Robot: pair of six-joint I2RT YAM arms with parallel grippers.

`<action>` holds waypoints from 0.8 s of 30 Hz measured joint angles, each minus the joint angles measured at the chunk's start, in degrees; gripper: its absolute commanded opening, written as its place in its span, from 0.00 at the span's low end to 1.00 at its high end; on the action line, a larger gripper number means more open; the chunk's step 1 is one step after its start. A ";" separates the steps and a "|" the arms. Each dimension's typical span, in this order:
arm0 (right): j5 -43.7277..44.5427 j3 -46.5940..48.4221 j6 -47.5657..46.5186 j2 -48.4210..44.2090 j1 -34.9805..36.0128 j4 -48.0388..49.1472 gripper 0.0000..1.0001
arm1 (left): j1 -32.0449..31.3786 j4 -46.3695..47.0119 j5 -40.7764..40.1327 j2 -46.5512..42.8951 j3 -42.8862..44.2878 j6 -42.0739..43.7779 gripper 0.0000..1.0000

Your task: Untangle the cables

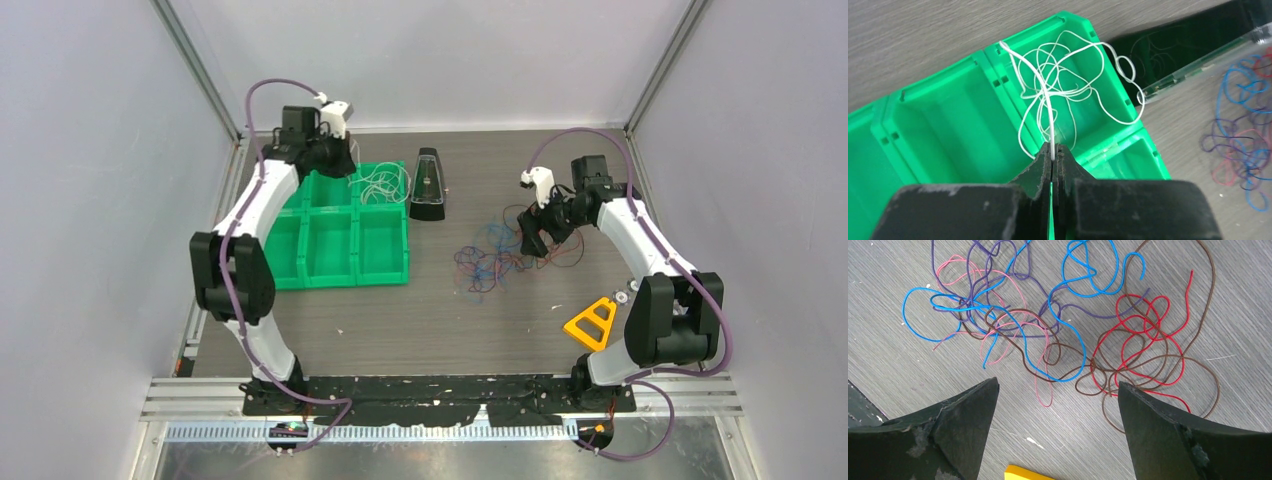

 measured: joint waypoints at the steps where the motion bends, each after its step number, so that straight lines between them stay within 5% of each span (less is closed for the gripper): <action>1: 0.04 0.00 -0.04 0.00 0.00 -0.09 0.95 | -0.98 -1.33 -1.38 1.60 1.99 1.68 0.00; 10: 0.39 0.00 -0.87 0.00 -0.11 -1.22 0.95 | -9.01 -12.24 -4.48 19.39 21.18 7.58 0.00; 18: 0.55 0.00 -1.40 -0.02 -1.25 -2.16 0.95 | -8.28 -19.71 -2.45 28.06 25.55 4.92 0.00; 24: 0.57 -0.07 -2.12 -0.24 -1.49 -3.10 0.95 | -7.96 -22.08 -2.75 29.46 26.86 3.34 0.44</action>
